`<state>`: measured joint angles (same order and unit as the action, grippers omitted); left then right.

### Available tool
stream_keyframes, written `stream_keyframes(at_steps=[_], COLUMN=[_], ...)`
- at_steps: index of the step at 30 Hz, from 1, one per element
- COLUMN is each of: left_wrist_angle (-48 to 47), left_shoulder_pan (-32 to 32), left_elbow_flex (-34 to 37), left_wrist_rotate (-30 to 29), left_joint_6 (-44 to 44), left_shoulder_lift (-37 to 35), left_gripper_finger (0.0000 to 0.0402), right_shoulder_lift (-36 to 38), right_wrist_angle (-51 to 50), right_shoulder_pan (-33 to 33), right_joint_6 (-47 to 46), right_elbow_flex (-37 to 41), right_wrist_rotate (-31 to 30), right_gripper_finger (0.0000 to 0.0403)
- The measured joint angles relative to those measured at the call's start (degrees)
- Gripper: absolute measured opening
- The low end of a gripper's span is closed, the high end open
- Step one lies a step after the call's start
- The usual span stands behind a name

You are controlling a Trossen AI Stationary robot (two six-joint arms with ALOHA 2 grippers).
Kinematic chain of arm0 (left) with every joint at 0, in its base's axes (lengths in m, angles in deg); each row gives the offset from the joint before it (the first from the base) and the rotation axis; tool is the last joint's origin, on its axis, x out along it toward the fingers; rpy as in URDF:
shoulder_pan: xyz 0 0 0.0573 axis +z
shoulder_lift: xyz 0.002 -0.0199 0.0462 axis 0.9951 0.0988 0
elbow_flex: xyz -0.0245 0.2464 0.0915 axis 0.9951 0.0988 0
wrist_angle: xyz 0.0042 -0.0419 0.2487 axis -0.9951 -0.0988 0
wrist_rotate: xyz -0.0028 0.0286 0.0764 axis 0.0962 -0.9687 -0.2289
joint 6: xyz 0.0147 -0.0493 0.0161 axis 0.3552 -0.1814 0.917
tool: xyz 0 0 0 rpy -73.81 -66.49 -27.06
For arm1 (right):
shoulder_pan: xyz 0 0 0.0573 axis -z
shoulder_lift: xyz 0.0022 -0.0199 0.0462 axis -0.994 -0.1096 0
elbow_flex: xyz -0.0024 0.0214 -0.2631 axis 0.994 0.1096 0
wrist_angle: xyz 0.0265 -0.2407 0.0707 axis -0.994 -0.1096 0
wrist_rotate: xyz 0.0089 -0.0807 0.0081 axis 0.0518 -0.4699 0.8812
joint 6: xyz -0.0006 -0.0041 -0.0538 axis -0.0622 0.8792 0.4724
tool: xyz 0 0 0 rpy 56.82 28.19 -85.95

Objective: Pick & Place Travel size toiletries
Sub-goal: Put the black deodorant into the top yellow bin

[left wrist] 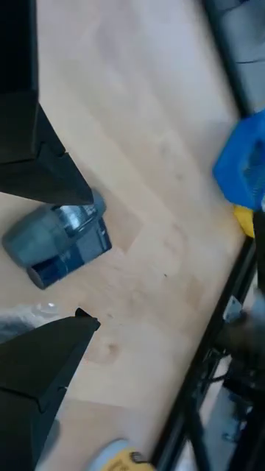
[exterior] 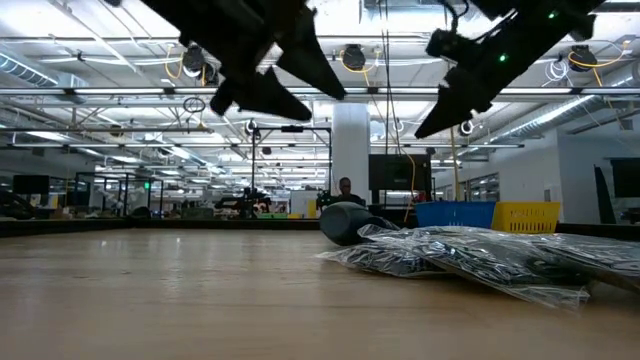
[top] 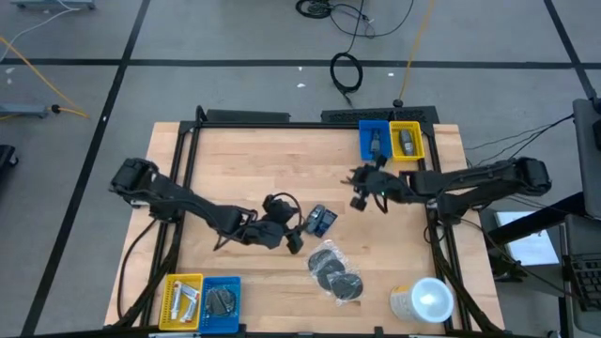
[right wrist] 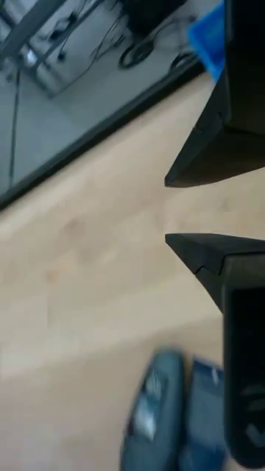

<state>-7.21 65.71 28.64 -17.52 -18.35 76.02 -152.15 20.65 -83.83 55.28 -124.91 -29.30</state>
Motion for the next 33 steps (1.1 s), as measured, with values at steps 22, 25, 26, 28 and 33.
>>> stream_keyframes(at_steps=[22, 25, 26, 28, 33], left_wrist_angle=[1.95, 1.76, 1.77, 1.72, 1.62], left_shoulder_pan=[2.78, 2.87, 2.87, 2.87, 2.87], left_elbow_flex=[-0.02, -0.02, -0.02, -0.15, -1.11], left_wrist_rotate=[3.80, 4.18, 4.18, 4.24, 4.62], left_joint_6=[-17.63, -18.04, -18.01, -18.04, -18.27], left_shoulder_lift=[9.61, 9.61, 9.61, 9.61, 9.61], left_gripper_finger=[0.0257, 0.0257, 0.0257, 0.0257, 0.0257], right_shoulder_lift=[-0.02, -0.02, -0.02, -0.02, -0.02], right_wrist_angle=[0.25, 0.23, 0.27, 0.43, 1.08], right_shoulder_pan=[-12.92, -12.92, -12.92, -12.92, -12.90], right_joint_6=[-4.25, -4.25, -4.25, -4.25, -4.23], right_elbow_flex=[0.00, 0.00, 0.00, 0.00, 0.00], right_wrist_rotate=[-7.89, -7.89, -7.89, -7.89, -7.89], right_gripper_finger=[0.0102, 0.0102, 0.0102, 0.0102, 0.0102])
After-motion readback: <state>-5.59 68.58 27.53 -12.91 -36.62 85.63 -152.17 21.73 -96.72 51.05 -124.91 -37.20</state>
